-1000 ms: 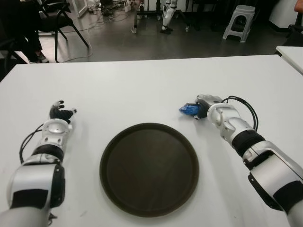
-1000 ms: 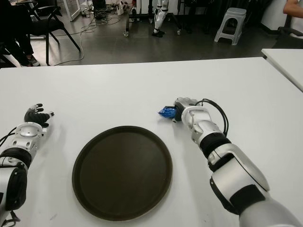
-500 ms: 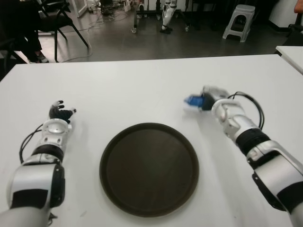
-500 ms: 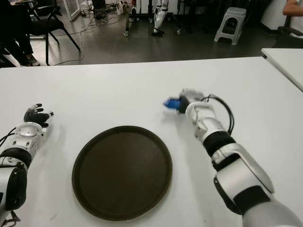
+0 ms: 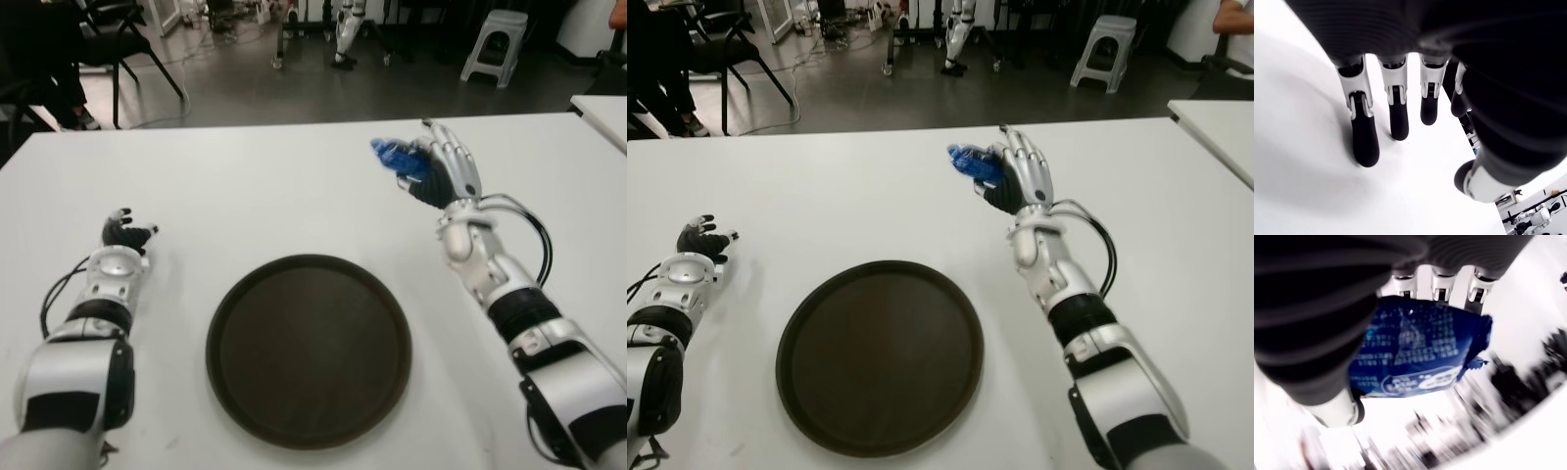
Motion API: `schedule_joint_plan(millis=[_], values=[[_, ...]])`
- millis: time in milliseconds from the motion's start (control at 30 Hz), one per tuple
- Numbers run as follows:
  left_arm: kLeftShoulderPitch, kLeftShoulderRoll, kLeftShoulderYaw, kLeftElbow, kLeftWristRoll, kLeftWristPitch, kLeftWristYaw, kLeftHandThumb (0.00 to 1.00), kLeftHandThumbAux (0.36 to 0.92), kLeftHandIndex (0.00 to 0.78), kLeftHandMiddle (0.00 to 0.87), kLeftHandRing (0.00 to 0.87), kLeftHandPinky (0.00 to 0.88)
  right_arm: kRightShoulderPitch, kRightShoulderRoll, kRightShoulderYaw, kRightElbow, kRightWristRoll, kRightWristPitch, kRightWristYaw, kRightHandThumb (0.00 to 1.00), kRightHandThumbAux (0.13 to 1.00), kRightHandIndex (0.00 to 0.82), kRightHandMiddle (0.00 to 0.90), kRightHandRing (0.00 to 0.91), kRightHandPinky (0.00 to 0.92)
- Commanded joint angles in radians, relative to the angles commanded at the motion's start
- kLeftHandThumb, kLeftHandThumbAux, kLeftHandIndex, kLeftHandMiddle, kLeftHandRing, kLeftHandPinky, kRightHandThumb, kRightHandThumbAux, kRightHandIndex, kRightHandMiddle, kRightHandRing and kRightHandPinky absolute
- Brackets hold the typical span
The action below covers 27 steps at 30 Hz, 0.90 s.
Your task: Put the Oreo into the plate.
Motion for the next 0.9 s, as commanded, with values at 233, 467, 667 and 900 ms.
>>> schedule_joint_plan(millis=[233,467,667,900], values=[[0.0,0.0,-0.002,0.0,-0.003,-0.003,-0.001,0.284,0.754,0.101,0.13,0.153,0.139,-0.022,0.003,0.003,0.065,-0.015,-0.128,-0.097,0.711,0.718,0.419,0.039,0.0,0.0],[0.0,0.001,-0.001,0.0,-0.006,-0.005,-0.006,0.286,0.761,0.092,0.128,0.149,0.135,-0.029,0.012,-0.008,0.082,-0.001,-0.205,-0.105,0.713,0.716,0.421,0.045,0.0,0.0],[0.0,0.0,-0.003,0.001,-0.003,-0.005,0.0,0.286,0.762,0.092,0.126,0.144,0.13,-0.032,0.023,-0.026,0.081,0.027,-0.24,-0.077,0.713,0.716,0.421,0.043,0.0,0.0],[-0.001,-0.001,0.001,0.001,-0.007,-0.008,0.002,0.354,0.762,0.14,0.138,0.153,0.136,-0.026,0.041,-0.064,0.072,0.103,-0.276,0.02,0.713,0.717,0.42,0.025,0.007,0.031]])
